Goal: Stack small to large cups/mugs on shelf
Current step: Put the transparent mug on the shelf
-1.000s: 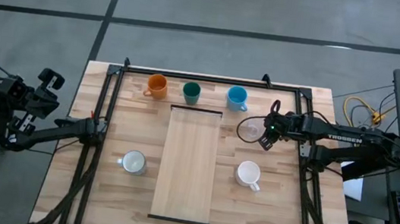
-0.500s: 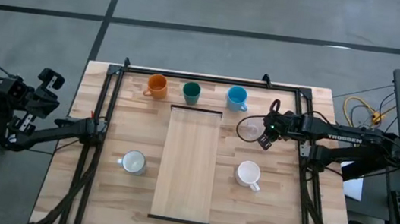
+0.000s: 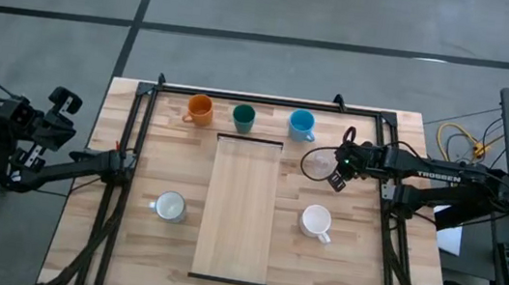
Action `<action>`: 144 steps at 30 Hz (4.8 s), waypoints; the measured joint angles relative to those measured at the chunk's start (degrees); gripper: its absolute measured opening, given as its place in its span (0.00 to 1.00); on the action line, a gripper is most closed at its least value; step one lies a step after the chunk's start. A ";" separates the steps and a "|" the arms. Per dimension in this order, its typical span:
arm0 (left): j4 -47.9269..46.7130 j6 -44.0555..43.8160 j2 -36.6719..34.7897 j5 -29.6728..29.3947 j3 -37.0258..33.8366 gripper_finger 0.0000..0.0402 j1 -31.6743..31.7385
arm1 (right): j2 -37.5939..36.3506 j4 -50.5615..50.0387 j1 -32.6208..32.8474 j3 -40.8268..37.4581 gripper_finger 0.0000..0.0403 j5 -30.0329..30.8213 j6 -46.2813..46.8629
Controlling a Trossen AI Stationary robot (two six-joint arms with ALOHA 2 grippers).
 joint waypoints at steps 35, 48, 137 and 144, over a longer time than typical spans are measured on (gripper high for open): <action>-0.04 0.00 -0.02 0.11 -0.02 0.01 0.00 | -0.29 -8.82 0.02 6.92 0.07 4.12 -0.30; -0.07 -0.02 -0.02 -0.03 -0.02 0.01 0.02 | -1.29 -24.86 0.02 21.00 0.07 11.22 -1.88; -0.55 -0.52 -0.02 0.15 -0.70 0.01 0.00 | 43.56 -29.11 3.91 79.31 0.07 -26.77 -36.54; -0.55 -0.52 -0.02 0.13 -0.70 0.01 0.01 | 43.60 -26.38 3.91 75.86 0.07 -26.56 -37.07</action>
